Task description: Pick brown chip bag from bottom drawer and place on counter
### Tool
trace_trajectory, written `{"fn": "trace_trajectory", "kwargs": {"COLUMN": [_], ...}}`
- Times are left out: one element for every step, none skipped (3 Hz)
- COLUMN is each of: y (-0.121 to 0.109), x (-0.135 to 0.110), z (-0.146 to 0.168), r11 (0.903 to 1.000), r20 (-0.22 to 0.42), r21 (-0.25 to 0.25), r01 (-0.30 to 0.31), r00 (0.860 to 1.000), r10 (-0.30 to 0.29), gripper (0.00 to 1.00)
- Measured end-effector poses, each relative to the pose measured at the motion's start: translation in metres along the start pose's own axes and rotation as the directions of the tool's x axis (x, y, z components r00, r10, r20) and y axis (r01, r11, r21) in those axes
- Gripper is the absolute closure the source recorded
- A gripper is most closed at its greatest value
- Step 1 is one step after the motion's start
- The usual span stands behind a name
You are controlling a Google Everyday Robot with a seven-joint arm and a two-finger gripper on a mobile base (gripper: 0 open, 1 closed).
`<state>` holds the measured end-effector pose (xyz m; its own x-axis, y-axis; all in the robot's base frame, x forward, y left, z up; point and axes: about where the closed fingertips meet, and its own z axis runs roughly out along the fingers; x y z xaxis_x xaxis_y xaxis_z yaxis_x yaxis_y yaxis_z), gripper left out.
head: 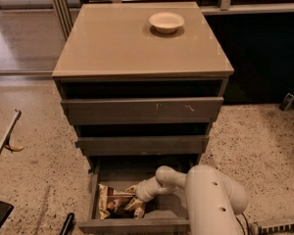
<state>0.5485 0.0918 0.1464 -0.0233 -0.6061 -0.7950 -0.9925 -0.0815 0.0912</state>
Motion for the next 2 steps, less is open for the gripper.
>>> {"fn": "trace_trajectory", "kwargs": {"y": [-0.003,-0.011], "x": [-0.004,-0.014], "z": [-0.02,-0.064], "r11": [0.9991,0.9935], "r20": [0.025,0.034], "r21": [0.036,0.098], "r01": [0.019,0.058], "r00": [0.999,0.998], "r10": [-0.02,-0.062], "gripper": [0.89,1.0]}}
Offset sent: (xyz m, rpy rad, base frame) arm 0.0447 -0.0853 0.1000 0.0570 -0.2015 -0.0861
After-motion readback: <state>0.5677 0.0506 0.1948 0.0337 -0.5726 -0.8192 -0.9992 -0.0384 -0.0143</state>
